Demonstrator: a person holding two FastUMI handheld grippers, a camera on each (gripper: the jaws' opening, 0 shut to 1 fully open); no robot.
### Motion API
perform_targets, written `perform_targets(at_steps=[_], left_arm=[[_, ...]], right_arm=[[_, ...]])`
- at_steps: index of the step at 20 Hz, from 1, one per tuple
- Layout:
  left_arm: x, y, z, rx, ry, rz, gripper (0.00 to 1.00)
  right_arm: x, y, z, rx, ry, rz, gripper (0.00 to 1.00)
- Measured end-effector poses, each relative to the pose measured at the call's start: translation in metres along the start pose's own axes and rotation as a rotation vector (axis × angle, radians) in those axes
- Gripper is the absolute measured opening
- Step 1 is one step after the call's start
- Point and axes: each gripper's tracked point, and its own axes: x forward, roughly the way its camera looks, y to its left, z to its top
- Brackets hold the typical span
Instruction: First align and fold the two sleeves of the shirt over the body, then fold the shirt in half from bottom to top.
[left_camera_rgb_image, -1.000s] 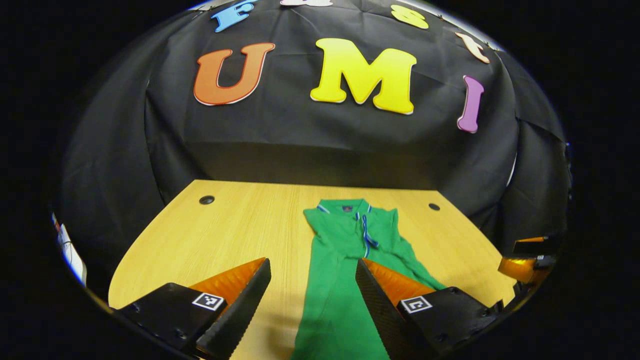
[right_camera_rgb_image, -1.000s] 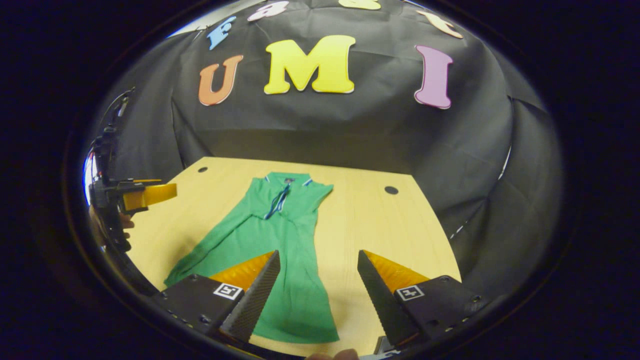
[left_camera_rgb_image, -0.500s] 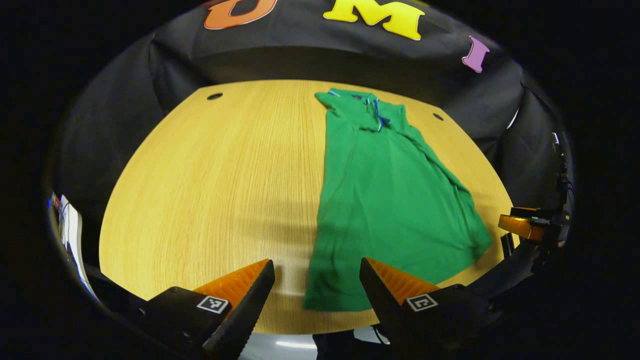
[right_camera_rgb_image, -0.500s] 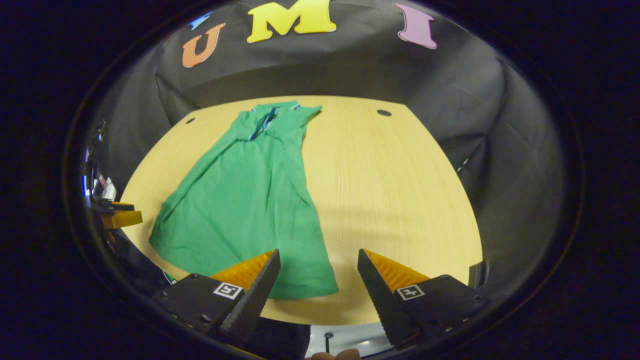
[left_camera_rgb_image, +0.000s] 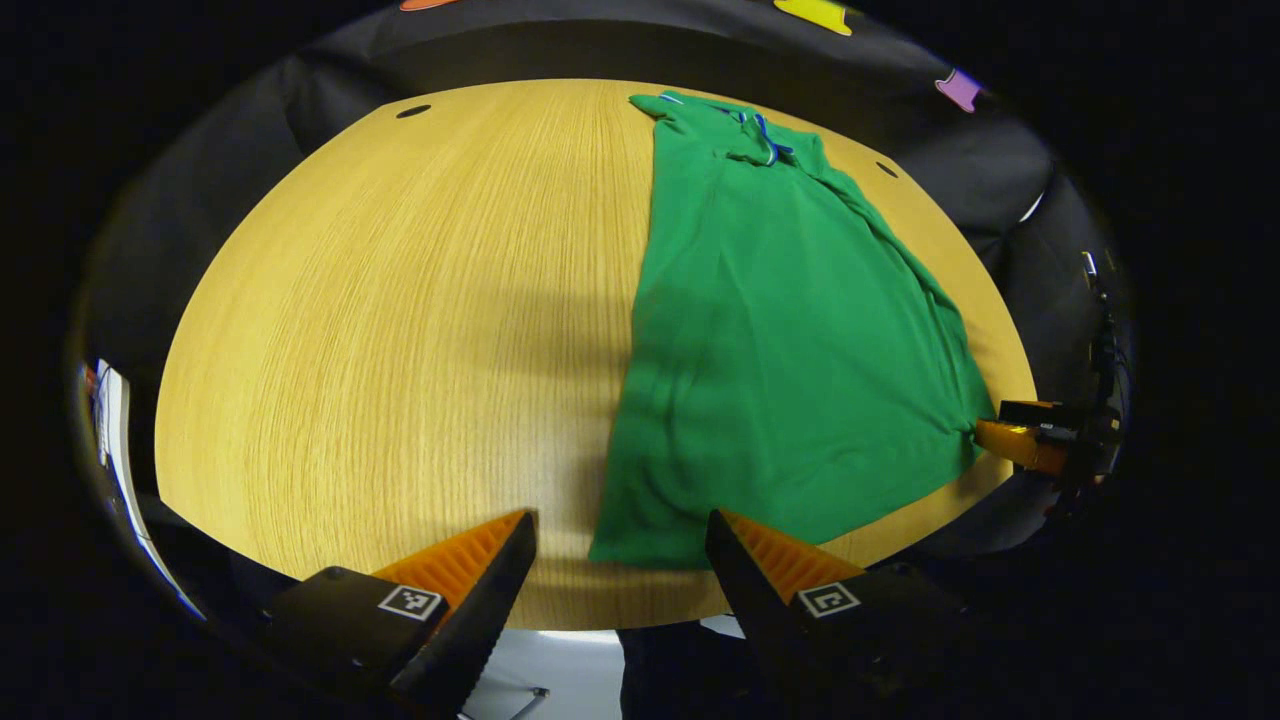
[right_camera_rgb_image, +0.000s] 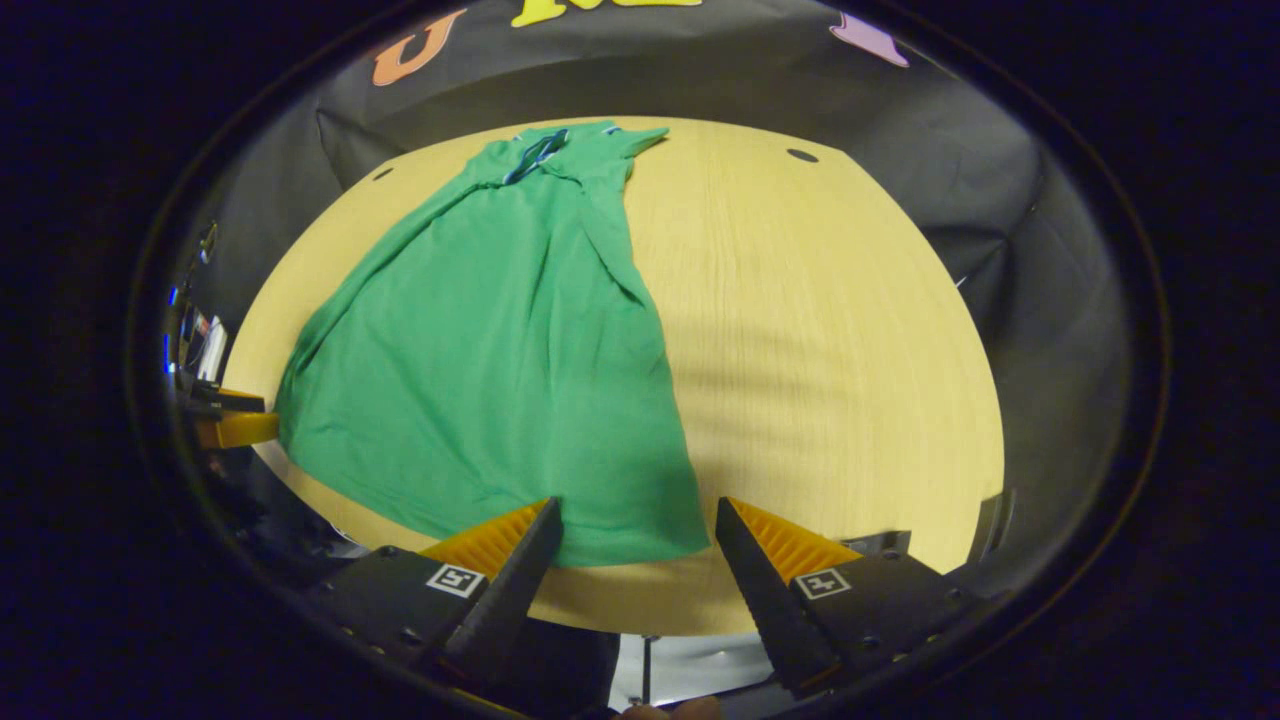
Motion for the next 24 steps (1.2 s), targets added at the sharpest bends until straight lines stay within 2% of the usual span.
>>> perform_targets(at_steps=[2,4,6,7,8,9,10,11,12,13,14,15,20,24], left_arm=[[-0.005,0.003,0.005,-0.012,0.014,0.019,1.00],[-0.009,0.006,0.005,-0.002,0.030,0.039,1.00],[-0.008,0.011,0.004,0.021,0.062,0.078,1.00],[-0.008,0.011,0.005,0.023,0.073,0.085,1.00],[-0.009,0.010,0.006,0.013,0.078,0.081,1.00],[-0.008,0.005,0.005,0.005,0.081,0.070,0.96],[-0.007,0.001,0.005,0.002,0.089,0.056,0.71],[-0.006,-0.006,0.006,-0.015,0.095,0.028,0.65],[-0.006,-0.011,0.007,-0.028,0.100,0.014,0.24],[-0.005,-0.015,0.005,-0.029,0.103,-0.010,0.12],[-0.005,-0.019,0.004,-0.037,0.107,-0.039,0.07],[-0.007,-0.023,0.002,-0.051,0.115,-0.062,0.07],[-0.027,-0.025,0.020,-0.088,0.082,-0.153,0.06],[-0.051,-0.023,0.073,-0.060,-0.007,-0.186,0.06]], right_arm=[[0.003,0.003,-0.001,0.019,0.020,0.021,0.96],[0.005,0.002,0.000,0.012,0.023,0.023,0.92],[0.005,0.004,0.000,0.003,0.029,0.030,0.93],[0.005,0.004,0.001,0.003,0.030,0.034,0.82],[0.005,0.005,0.002,0.004,0.035,0.041,0.76],[0.005,0.008,0.002,0.002,0.038,0.055,0.61],[0.007,0.013,0.004,0.013,0.028,0.078,0.46],[0.006,0.015,0.004,0.016,0.030,0.088,0.19],[0.006,0.015,0.004,0.010,0.029,0.088,0.08],[0.003,0.015,0.006,0.004,0.028,0.091,0.05],[0.003,0.015,0.006,0.005,0.027,0.094,0.02],[0.001,0.015,0.007,0.014,0.034,0.098,0.00],[-0.020,0.012,0.022,0.070,0.010,0.132,0.00],[-0.047,0.014,0.060,0.080,-0.058,0.170,0.00]])
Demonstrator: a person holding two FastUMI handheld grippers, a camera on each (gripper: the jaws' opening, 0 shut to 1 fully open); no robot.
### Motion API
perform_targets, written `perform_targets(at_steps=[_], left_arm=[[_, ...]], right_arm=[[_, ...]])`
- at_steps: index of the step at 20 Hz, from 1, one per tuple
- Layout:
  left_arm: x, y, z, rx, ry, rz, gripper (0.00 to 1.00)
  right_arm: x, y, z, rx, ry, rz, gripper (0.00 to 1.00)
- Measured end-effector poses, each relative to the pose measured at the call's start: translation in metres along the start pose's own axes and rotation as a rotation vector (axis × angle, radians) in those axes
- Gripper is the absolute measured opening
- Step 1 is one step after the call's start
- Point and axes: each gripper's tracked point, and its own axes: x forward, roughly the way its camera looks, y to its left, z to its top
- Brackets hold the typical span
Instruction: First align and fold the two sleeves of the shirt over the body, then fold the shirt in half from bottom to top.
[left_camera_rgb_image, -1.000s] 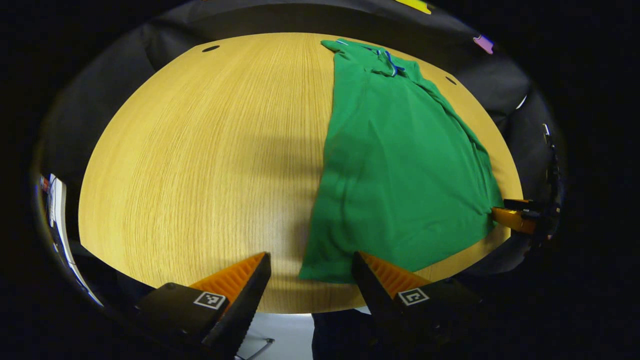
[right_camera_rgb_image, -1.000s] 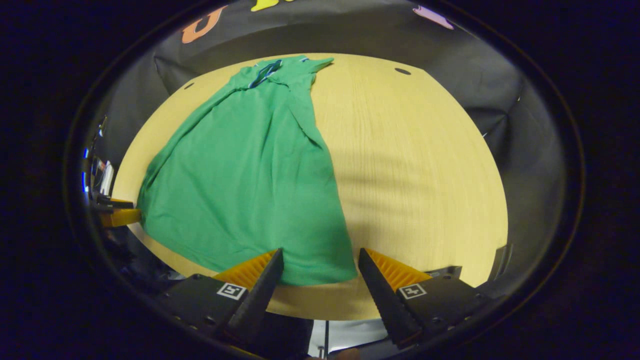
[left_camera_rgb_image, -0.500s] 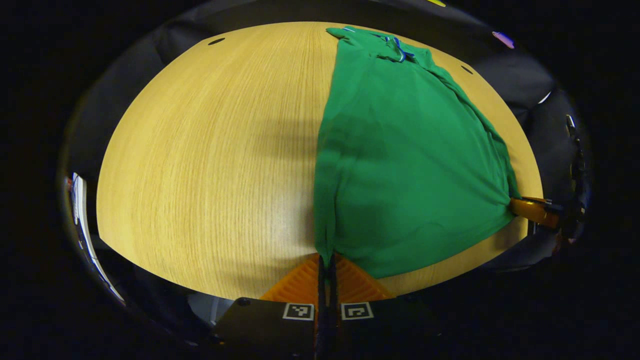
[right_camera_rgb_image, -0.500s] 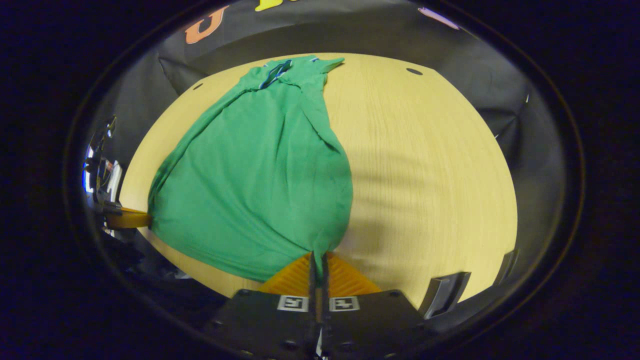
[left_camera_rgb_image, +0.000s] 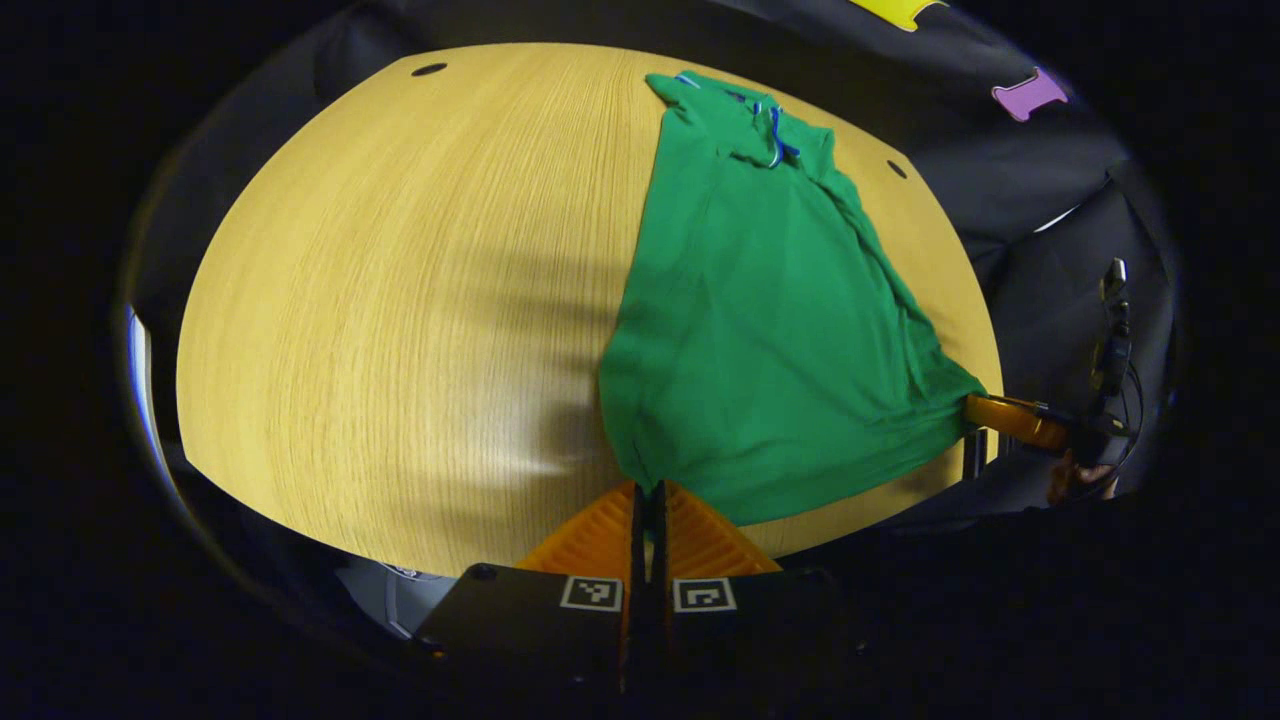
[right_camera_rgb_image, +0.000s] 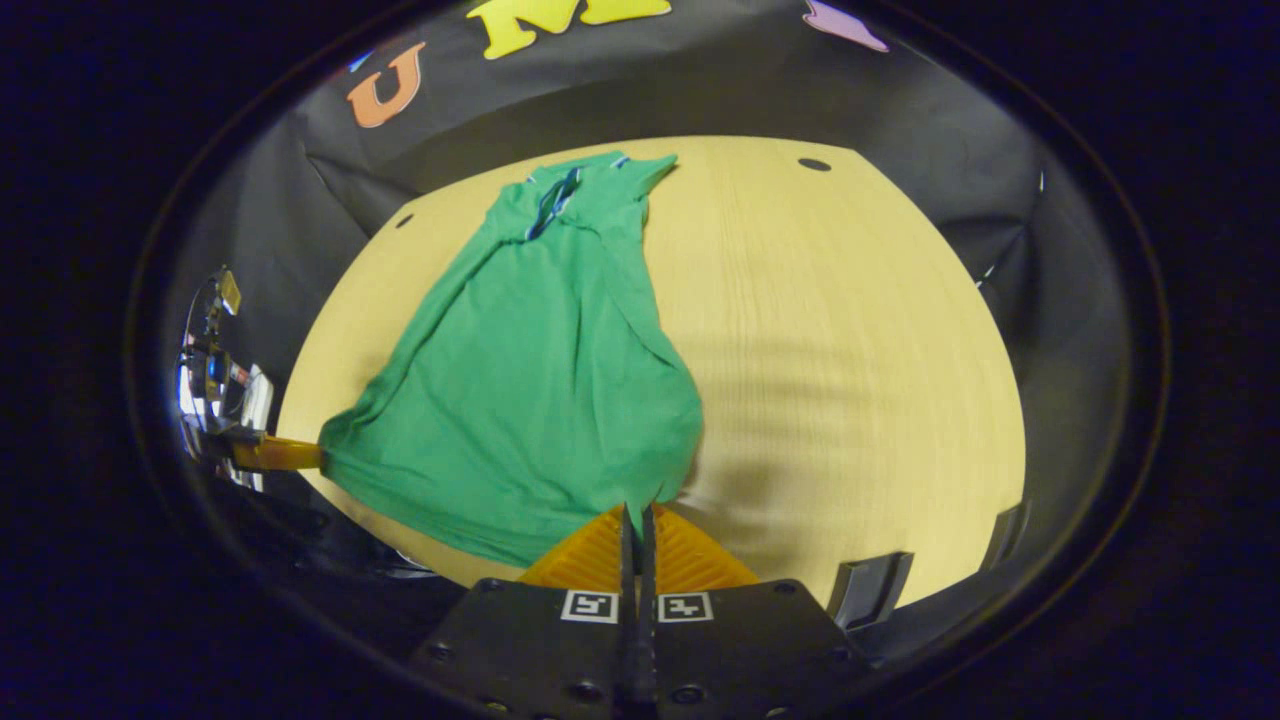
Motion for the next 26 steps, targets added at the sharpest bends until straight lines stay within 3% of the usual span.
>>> perform_targets(at_steps=[6,9,19,26], left_arm=[[-0.007,-0.019,0.086,0.111,-0.178,-0.012,0.06],[-0.004,-0.030,0.141,0.156,-0.284,-0.013,0.06],[0.005,-0.037,0.298,0.141,-0.514,-0.003,0.06],[0.034,-0.025,0.385,0.126,-0.595,0.026,0.06]], right_arm=[[-0.017,0.003,0.083,-0.083,-0.157,-0.029,0.00],[-0.019,0.011,0.129,-0.072,-0.228,-0.002,0.00],[-0.002,0.009,0.264,-0.090,-0.389,-0.001,0.00],[0.040,0.001,0.357,-0.110,-0.441,-0.018,0.00]])
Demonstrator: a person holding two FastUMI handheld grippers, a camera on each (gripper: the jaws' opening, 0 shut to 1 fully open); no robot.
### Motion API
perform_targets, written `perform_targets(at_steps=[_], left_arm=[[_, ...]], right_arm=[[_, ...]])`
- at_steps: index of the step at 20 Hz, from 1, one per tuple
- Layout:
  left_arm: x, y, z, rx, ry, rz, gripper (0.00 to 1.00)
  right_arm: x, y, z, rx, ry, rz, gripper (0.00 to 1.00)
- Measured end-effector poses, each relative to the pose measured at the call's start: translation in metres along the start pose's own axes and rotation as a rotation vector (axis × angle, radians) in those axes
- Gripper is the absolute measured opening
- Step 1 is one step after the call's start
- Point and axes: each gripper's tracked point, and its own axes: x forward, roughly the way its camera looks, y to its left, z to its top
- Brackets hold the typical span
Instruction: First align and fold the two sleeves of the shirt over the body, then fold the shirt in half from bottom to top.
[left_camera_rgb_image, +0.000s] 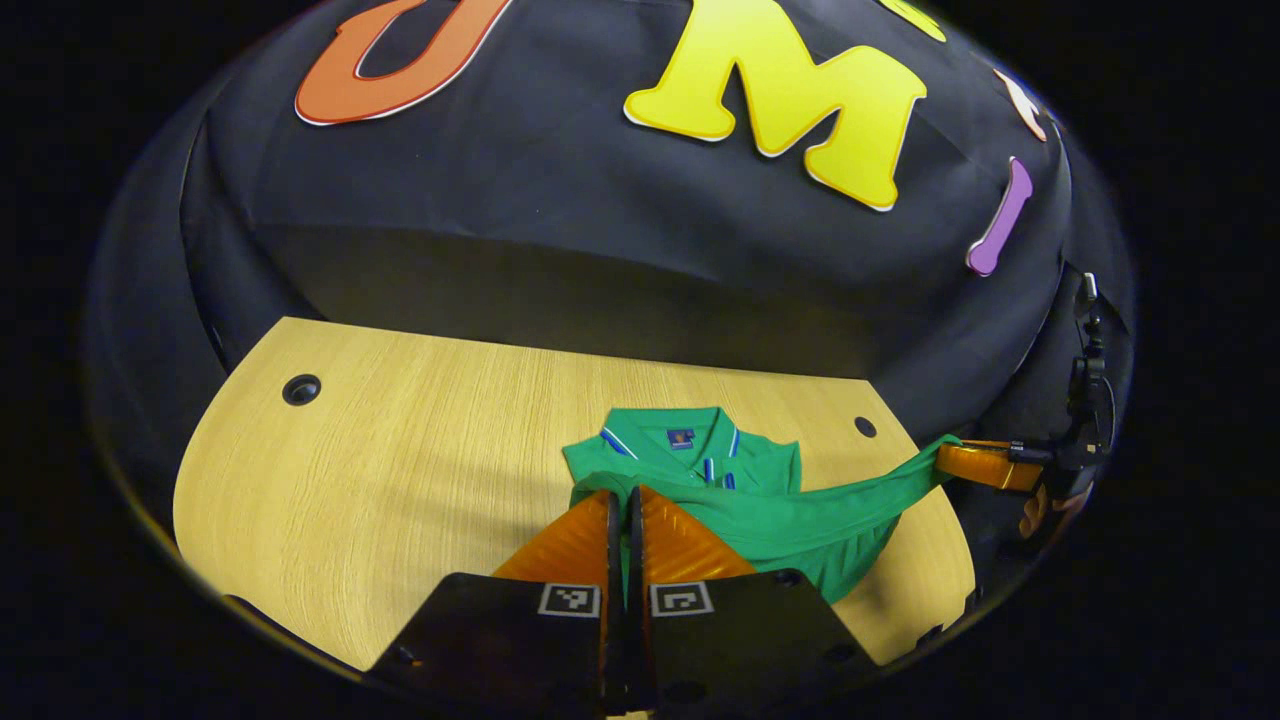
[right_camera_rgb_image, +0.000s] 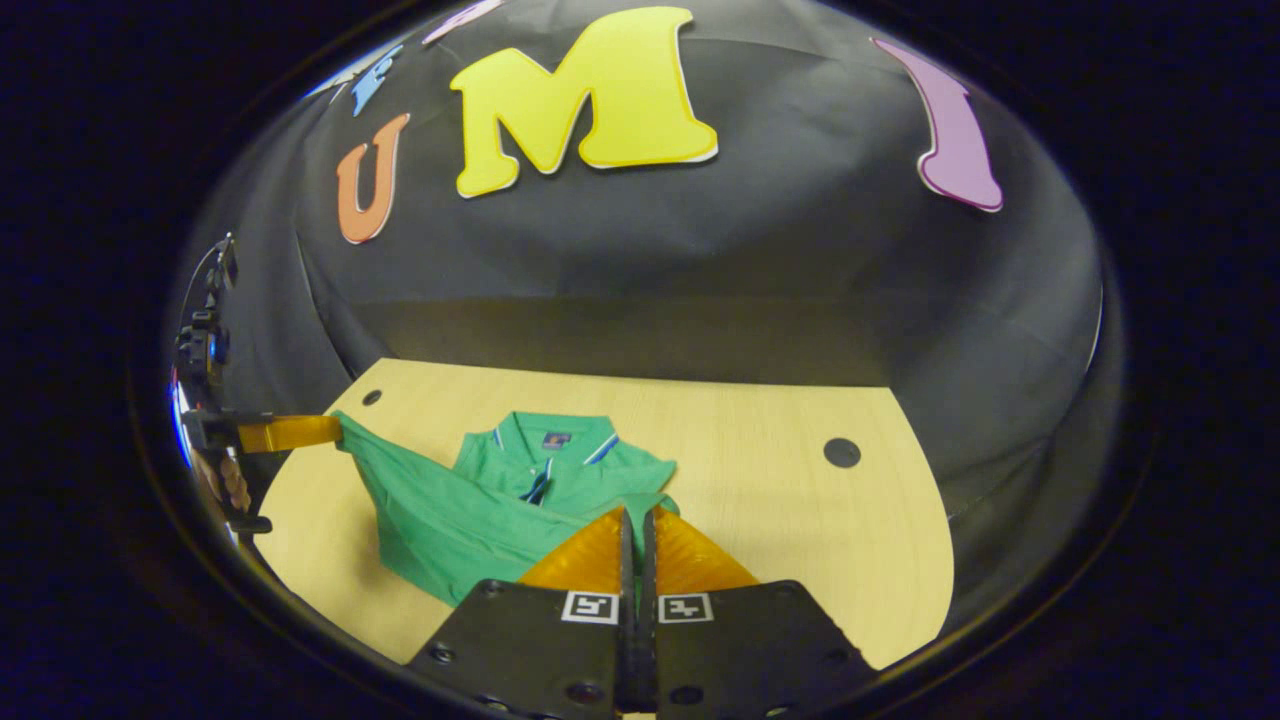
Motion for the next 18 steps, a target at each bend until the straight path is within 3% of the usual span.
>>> perform_targets(at_steps=[9,13,18], left_arm=[[0.087,0.056,0.030,-0.007,-0.065,0.097,0.06],[0.125,0.069,0.020,0.018,-0.063,0.114,0.06],[0.163,0.080,-0.023,-0.060,0.008,0.126,0.11]], right_arm=[[0.109,-0.021,0.049,0.029,-0.044,0.007,0.00],[0.141,-0.030,0.032,0.049,-0.021,0.017,0.00],[0.176,-0.041,-0.009,0.041,0.031,0.000,0.00]])
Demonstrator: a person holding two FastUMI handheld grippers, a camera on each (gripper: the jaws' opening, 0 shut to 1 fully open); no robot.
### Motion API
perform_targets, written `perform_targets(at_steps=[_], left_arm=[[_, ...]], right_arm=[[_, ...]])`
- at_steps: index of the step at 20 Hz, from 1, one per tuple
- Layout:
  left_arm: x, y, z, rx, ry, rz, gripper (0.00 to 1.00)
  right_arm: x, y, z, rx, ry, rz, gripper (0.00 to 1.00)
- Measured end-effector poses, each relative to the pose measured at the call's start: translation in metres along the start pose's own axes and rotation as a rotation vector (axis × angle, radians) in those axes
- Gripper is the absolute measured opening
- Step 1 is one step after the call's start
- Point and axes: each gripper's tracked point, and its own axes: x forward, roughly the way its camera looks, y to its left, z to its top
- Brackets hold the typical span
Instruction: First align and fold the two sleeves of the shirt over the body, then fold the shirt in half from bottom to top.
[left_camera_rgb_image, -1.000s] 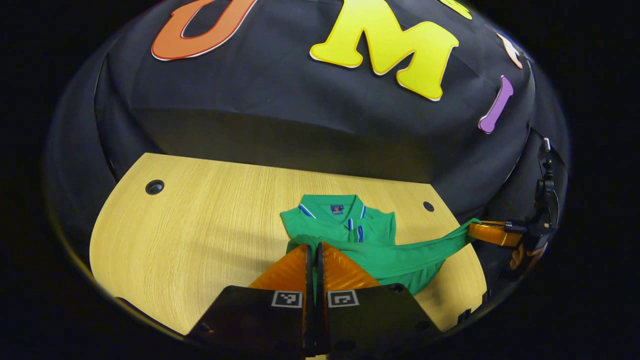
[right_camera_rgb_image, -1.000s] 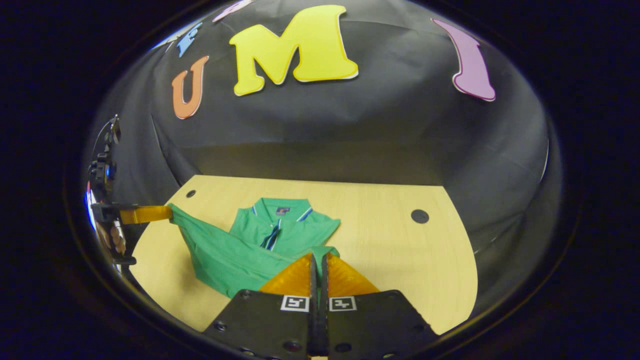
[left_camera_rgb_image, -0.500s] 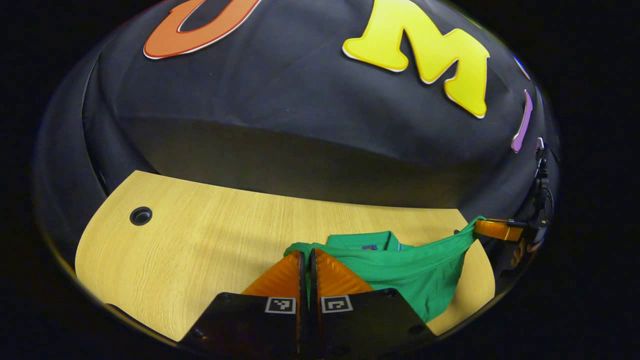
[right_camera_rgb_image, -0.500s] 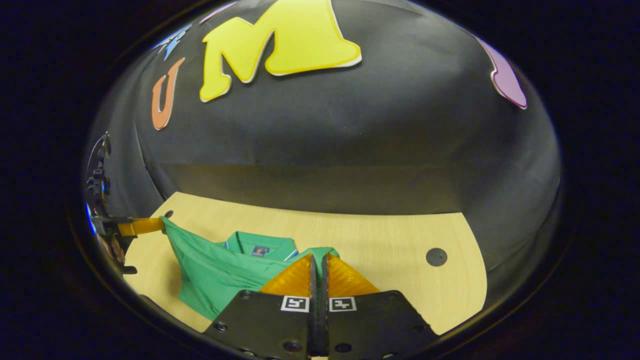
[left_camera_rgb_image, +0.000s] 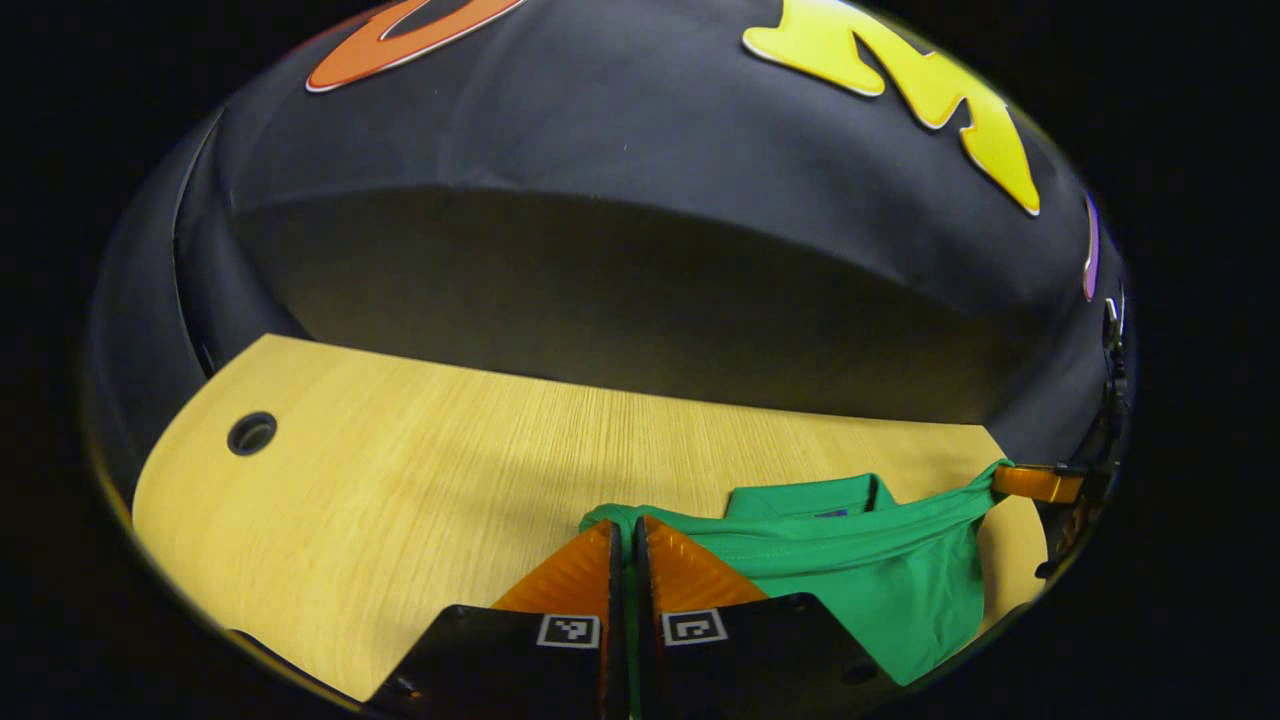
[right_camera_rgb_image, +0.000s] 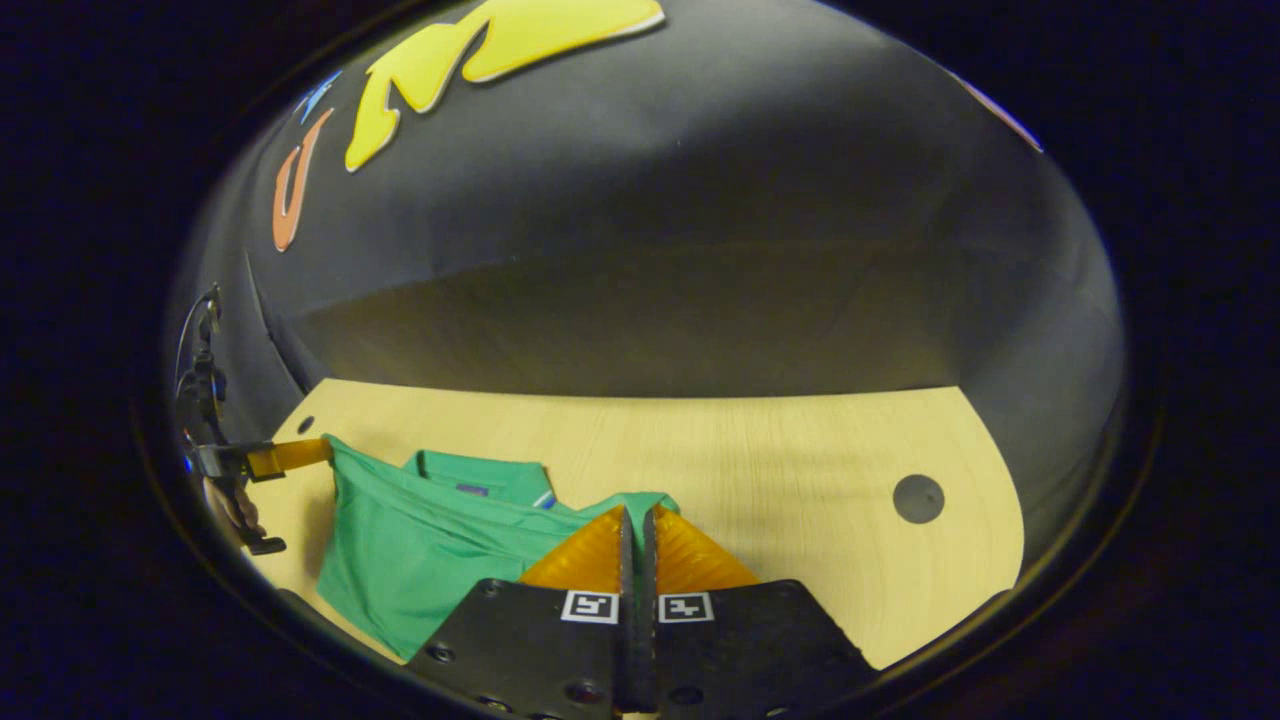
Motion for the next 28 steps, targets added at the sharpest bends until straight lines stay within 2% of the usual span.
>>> perform_targets(at_steps=[1,2,3,4,6,7,8,11,15,16,17,20,22,26,28], left_arm=[[0.002,0.001,-0.007,0.000,0.027,0.007,0.13],[0.003,0.004,-0.011,0.005,0.035,0.027,0.22],[0.001,0.005,-0.012,0.000,0.030,0.038,0.47],[-0.002,0.006,-0.008,-0.005,0.018,0.051,0.65],[-0.009,0.009,0.002,0.004,-0.015,0.078,1.00],[-0.021,0.011,0.008,0.020,-0.034,0.090,1.00],[-0.031,0.010,0.016,0.035,-0.053,0.093,1.00],[-0.077,-0.005,0.051,0.077,-0.138,0.096,1.00],[-0.174,-0.029,0.110,0.150,-0.301,0.125,1.00],[-0.200,-0.037,0.122,0.165,-0.344,0.134,1.00],[-0.227,-0.046,0.129,0.173,-0.375,0.143,1.00],[-0.305,-0.082,0.134,0.176,-0.451,0.120,1.00],[-0.360,-0.102,0.130,0.198,-0.505,0.099,1.00],[-0.420,-0.122,0.103,0.220,-0.539,0.084,1.00],[-0.442,-0.121,0.088,0.197,-0.550,0.087,1.00]], right_arm=[[0.005,-0.004,-0.009,-0.004,0.023,-0.022,0.02],[0.005,-0.005,-0.015,0.003,0.043,-0.034,0.05],[0.005,-0.004,-0.018,0.003,0.053,-0.046,0.07],[0.002,-0.005,-0.019,0.000,0.044,-0.055,0.11],[-0.007,-0.004,-0.014,-0.006,0.010,-0.070,0.67],[-0.015,0.000,-0.009,0.005,0.006,-0.068,0.95],[-0.029,0.004,-0.003,0.015,-0.011,-0.072,0.99],[-0.073,0.019,0.033,0.010,-0.126,-0.099,0.97],[-0.175,0.062,0.094,-0.064,-0.342,-0.102,0.96],[-0.201,0.072,0.104,-0.082,-0.383,-0.104,0.93],[-0.230,0.081,0.111,-0.092,-0.416,-0.114,0.96],[-0.308,0.111,0.109,-0.045,-0.498,-0.096,0.97],[-0.349,0.125,0.094,-0.033,-0.528,-0.087,0.96],[-0.414,0.142,0.050,-0.063,-0.541,-0.097,0.96],[-0.440,0.148,0.034,-0.067,-0.559,-0.102,0.96]])
